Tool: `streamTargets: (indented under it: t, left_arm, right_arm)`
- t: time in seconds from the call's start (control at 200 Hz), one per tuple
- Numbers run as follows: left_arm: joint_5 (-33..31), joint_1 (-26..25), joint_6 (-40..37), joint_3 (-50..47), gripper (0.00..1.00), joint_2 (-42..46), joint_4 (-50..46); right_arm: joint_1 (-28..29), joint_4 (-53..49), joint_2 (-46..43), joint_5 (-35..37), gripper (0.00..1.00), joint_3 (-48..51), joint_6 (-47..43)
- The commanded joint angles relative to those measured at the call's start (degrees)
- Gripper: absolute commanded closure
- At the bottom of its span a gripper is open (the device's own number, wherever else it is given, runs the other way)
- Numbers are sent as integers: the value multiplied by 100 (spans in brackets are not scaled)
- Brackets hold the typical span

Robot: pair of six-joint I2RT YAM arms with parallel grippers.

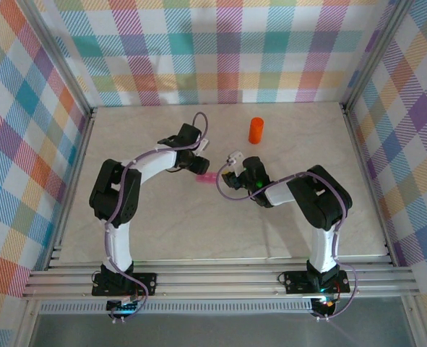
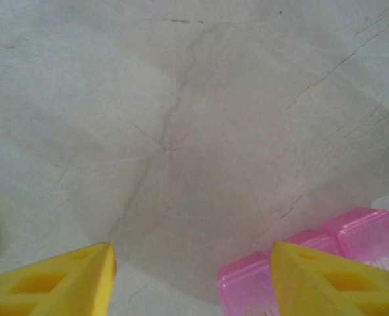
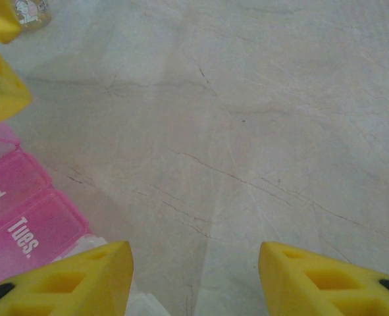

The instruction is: Sort the pills into containers

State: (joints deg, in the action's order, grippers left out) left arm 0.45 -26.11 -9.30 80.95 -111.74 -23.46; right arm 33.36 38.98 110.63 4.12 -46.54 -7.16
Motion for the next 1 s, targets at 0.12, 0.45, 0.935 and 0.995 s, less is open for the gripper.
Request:
streamTargets:
  t: [0.12,0.45,0.935,0.995]
  left_arm:
    - [-524,18,586,-508,35,1483,685]
    - [-575,23,1037,-2198,35,2388,1213]
    - [-10,159,1338,-2124,38,1681,1063]
    - [31,159,1319,-2060,38,1563,1087]
  right_arm:
    - [90,-1770,216,-69,45,-226,-62]
    - [92,-3419,-736,-191,35,-983,-164]
    - [101,-4670,-449,-893,38,-1835,-602]
    - [109,-4732,-370,-945,38,-1898,-635]
